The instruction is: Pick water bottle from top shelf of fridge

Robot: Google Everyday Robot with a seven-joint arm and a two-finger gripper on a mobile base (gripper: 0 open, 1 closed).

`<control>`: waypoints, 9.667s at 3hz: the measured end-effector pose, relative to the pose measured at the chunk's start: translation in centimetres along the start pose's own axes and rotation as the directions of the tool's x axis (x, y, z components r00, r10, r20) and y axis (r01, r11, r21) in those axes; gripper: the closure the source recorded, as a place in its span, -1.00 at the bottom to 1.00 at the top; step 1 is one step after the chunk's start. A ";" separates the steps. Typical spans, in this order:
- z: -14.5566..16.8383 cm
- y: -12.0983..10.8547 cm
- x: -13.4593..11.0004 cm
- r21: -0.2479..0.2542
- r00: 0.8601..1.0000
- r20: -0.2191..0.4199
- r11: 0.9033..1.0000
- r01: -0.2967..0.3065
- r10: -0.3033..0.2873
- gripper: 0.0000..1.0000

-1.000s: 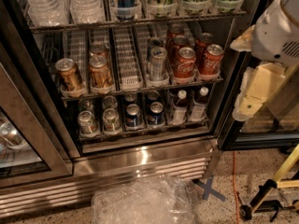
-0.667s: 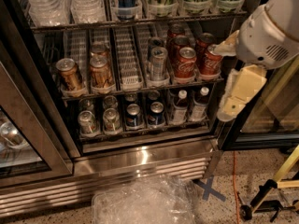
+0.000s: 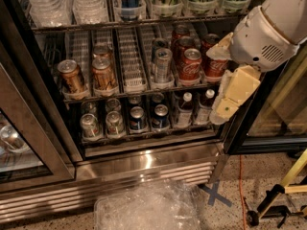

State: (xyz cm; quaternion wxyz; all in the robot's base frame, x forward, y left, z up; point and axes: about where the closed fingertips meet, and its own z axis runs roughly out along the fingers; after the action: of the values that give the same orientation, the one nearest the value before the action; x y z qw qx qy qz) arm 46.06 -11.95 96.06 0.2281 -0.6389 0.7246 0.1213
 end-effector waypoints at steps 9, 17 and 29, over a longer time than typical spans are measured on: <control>11.2 12.9 -28.6 -0.038 0.648 0.727 0.928 0.370 -0.228 -1.00; 11.0 9.0 -28.5 0.263 0.516 0.855 0.901 -0.344 -0.053 -1.00; 1.8 1.7 -40.2 0.653 0.659 0.736 0.419 -0.631 -0.155 -1.00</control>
Offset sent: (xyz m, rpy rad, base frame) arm -0.0128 0.2207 0.0138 0.3464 -0.2079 0.4409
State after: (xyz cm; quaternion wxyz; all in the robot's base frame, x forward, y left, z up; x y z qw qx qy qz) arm 47.96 24.13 113.80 0.7577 -0.2013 0.6208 -0.0022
